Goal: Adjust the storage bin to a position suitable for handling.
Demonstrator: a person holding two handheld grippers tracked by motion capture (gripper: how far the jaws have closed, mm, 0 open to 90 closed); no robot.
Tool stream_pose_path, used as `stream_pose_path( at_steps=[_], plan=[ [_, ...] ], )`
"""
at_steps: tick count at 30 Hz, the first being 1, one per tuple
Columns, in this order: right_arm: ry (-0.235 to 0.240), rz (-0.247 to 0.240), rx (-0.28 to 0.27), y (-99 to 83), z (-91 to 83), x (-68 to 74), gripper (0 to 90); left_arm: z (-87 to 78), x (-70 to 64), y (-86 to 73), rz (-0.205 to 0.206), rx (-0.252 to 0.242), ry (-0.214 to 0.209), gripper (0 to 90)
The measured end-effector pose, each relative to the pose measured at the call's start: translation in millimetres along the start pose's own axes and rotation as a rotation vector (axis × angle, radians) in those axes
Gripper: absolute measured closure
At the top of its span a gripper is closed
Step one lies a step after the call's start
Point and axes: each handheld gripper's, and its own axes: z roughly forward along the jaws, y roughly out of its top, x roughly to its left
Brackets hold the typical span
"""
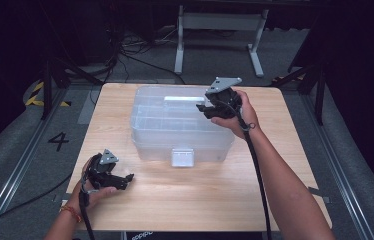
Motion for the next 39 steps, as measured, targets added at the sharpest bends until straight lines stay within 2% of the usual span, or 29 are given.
stream_pose_path(
  at_steps=[5, 6, 9, 11, 12, 15, 17, 19, 20, 21, 23, 25, 26, 29, 30, 31, 32, 33, 35, 37, 39],
  plan=[
    [0.002, -0.001, 0.026, 3.6, 6.5, 2.8, 59.9, 0.0, 0.0, 0.0, 0.001, 0.000, 0.000, 0.9],
    [-0.003, 0.006, 0.031, 4.2, 8.9, 2.8, 67.0, -0.2, 0.3, 0.1, 0.005, 0.002, -0.003, 1.0],
    [0.004, 0.011, 0.027, 4.8, 9.6, 2.1, 69.2, -0.5, 0.5, 0.2, 0.009, 0.003, -0.002, 1.3],
    [0.026, 0.003, 0.026, 6.1, 9.6, 1.8, 73.8, -1.2, 0.7, -0.3, 0.029, -0.009, -0.004, 2.4],
    [0.029, -0.008, 0.037, 7.8, 9.8, 1.3, 73.8, -2.1, 0.4, -1.0, 0.044, -0.022, -0.012, 6.6],
    [0.037, -0.014, 0.046, 9.4, 9.9, -0.3, 73.8, -3.1, -0.5, -1.3, 0.044, -0.030, -0.018, 9.5],
    [0.055, -0.010, 0.048, 10.5, 10.1, -3.3, 73.9, -4.9, -1.2, -0.6, 0.044, -0.028, -0.022, 18.4],
    [0.063, -0.005, 0.046, 11.7, 10.4, -5.7, 73.8, -5.0, -1.1, 0.3, 0.053, -0.036, -0.018, 22.3],
    [0.063, -0.001, 0.044, 12.2, 10.1, -6.7, 73.8, -6.3, -2.5, 0.8, 0.048, -0.028, -0.042, 26.4],
    [0.067, 0.007, 0.044, 13.5, 9.9, -8.4, 73.8, -6.3, -3.0, 1.4, 0.058, -0.032, -0.041, 31.9],
    [0.074, 0.016, 0.047, 15.7, 10.0, -11.0, 73.7, -8.4, -3.9, 5.6, 0.057, -0.042, -0.027, 34.4],
    [0.076, 0.017, 0.055, 18.0, 10.1, -12.8, 73.5, -14.1, -3.8, 11.1, 0.051, -0.089, -0.024, 39.0],
    [0.076, 0.017, 0.055, 18.0, 10.1, -12.8, 73.5, -14.1, -3.8, 11.1, 0.051, -0.089, -0.024, 40.7],
    [0.072, 0.018, 0.067, 21.7, 9.9, -13.9, 73.1, -26.1, -2.4, 21.5, 0.073, -0.148, -0.030, 44.7],
    [0.071, 0.019, 0.069, 22.3, 9.9, -14.2, 73.1, -28.8, -3.5, 23.1, 0.060, -0.161, -0.045, 45.9],
    [0.070, 0.020, 0.071, 22.8, 10.1, -14.4, 73.0, -36.0, -3.5, 29.0, 0.074, -0.193, -0.053, 47.3],
    [0.070, 0.020, 0.071, 22.8, 10.1, -14.4, 73.0, -36.0, -3.5, 29.0, 0.074, -0.193, -0.053, 49.6],
    [0.071, 0.020, 0.075, 24.4, 10.0, -16.0, 72.9, -41.7, -5.3, 36.0, 0.080, -0.229, -0.057, 50.9],
    [0.073, 0.020, 0.072, 25.2, 10.1, -17.2, 72.8, -44.3, -6.9, 39.4, 0.073, -0.248, -0.065, 53.2],
    [0.071, 0.020, 0.072, 26.2, 10.3, -17.7, 72.6, -50.4, -11.9, 49.6, 0.094, -0.285, -0.035, 56.1],
    [0.069, 0.019, 0.074, 26.9, 10.1, -18.0, 72.5, -52.2, -13.4, 52.2, 0.094, -0.296, -0.033, 58.6]
  ],
)
